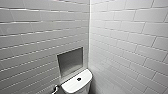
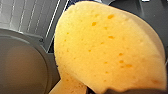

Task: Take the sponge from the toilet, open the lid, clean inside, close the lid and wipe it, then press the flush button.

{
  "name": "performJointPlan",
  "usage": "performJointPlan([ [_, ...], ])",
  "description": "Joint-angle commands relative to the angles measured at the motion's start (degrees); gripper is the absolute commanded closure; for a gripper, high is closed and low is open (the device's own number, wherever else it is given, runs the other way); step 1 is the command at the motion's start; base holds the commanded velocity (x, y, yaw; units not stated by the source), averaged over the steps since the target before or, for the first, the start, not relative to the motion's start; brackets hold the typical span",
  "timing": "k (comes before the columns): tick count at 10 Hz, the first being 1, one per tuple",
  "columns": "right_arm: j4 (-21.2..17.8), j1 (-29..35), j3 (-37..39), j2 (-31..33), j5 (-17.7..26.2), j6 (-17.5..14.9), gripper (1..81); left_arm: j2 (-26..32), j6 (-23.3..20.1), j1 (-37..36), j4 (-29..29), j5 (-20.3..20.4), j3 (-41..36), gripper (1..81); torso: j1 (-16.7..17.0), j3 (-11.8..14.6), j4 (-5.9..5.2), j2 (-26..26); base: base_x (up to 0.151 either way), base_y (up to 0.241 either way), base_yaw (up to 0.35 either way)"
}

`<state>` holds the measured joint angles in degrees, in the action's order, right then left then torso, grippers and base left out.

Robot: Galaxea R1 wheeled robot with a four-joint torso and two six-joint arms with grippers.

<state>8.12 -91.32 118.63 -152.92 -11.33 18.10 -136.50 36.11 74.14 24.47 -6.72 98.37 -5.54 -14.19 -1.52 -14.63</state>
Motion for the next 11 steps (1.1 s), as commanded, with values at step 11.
performJointPlan([
  [11,-0.30,0.57,11.70,-7.16,-0.10,0.09,81.1,-28.30,-0.16,11.51,3.13,9.53,41.62,81.1,0.13,0.09,0.00,-0.07,0.000,0.000,0.000],
])
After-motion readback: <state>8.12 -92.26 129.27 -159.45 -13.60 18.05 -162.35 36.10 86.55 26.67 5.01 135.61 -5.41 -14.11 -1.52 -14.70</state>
